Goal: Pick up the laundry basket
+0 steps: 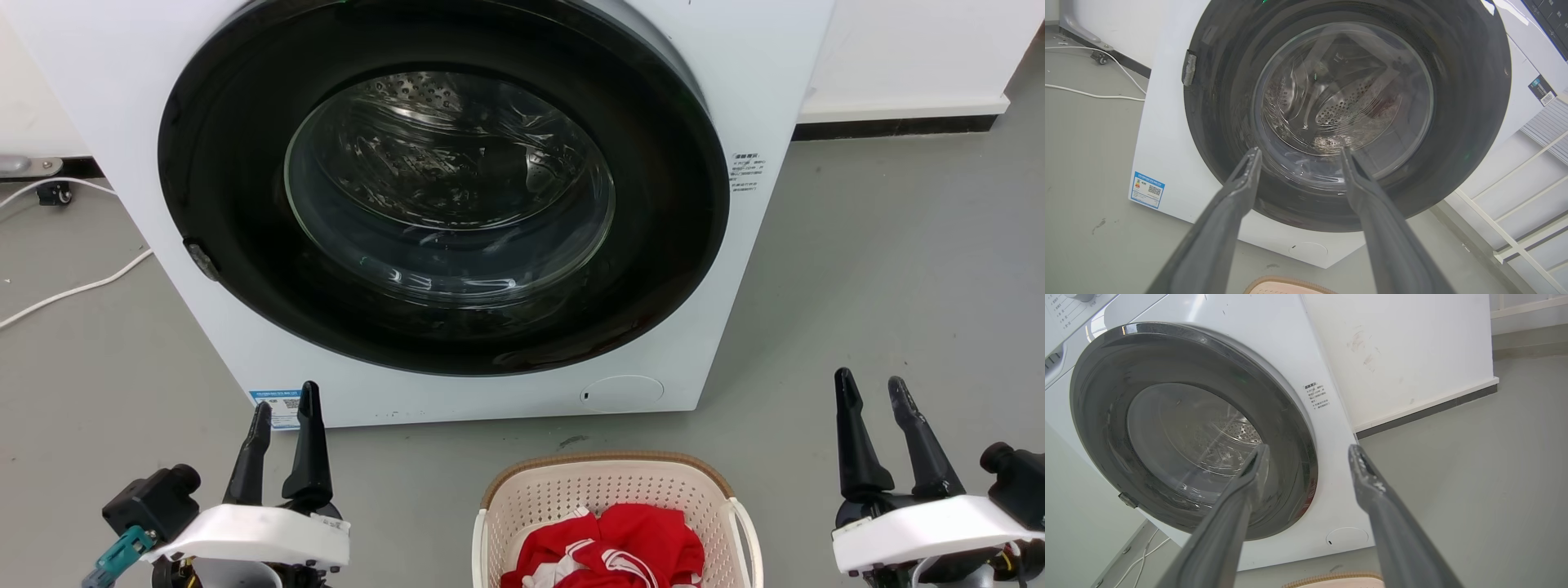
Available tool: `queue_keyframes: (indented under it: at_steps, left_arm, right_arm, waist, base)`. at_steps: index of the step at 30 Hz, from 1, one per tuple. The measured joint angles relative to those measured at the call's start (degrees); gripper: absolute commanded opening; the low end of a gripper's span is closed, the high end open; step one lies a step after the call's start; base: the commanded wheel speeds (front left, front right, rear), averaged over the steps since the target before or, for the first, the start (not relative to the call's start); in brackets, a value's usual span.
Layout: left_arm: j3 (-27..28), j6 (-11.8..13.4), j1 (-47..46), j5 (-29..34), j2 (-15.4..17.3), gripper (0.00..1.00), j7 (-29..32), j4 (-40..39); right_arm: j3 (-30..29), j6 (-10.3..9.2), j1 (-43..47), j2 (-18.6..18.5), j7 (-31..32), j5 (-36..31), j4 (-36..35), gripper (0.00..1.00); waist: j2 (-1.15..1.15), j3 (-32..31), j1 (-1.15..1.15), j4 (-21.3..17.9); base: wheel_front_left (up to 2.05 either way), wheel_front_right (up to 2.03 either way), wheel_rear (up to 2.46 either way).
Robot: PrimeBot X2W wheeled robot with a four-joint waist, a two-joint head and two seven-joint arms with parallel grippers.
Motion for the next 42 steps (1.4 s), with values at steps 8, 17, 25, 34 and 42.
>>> queue_keyframes:
  at_steps: [8, 17, 25, 34, 42]
  left_arm:
    - [-0.5, 0.3, 0.6, 5.3, 0.0, 1.0, -1.2, -0.5]
    - [-0.9, 0.5, 0.8, 10.5, 0.1, 1.0, -2.5, -1.0]
    - [-1.4, 0.5, 1.3, 14.6, 0.1, 1.0, -3.6, -1.6]
    - [-1.9, 0.8, 1.9, 19.1, 0.1, 1.0, -4.7, -1.8]
    - [-2.2, 1.0, 2.1, 22.7, 0.1, 1.0, -5.7, -1.6]
  right_arm:
    - [0.4, 0.01, 0.7, 0.0, -1.2, -5.8, -0.9, 1.0]
    - [0.7, 0.01, 1.1, 0.0, -2.5, -11.9, -2.2, 1.0]
    - [0.7, 0.01, 1.4, 0.0, -3.6, -16.3, -3.3, 1.0]
    - [0.5, 0.02, 2.0, 0.0, -4.7, -20.4, -4.8, 1.0]
    - [0.3, 0.02, 2.6, 0.0, -5.6, -23.6, -5.5, 1.0]
  waist:
    - [0.0, 0.0, 0.0, 0.0]
    - [0.0, 0.0, 0.0, 0.0]
    - [0.0, -0.1, 0.0, 0.0]
    - [0.0, 0.0, -0.01, 0.1]
    - [0.0, -0.1, 0.0, 0.1]
  base:
    - [0.0, 0.0, 0.0]
    - [0.0, 0.0, 0.0]
    - [0.0, 0.0, 0.0]
    - [0.0, 0.0, 0.0]
    - [0.0, 0.0, 0.0]
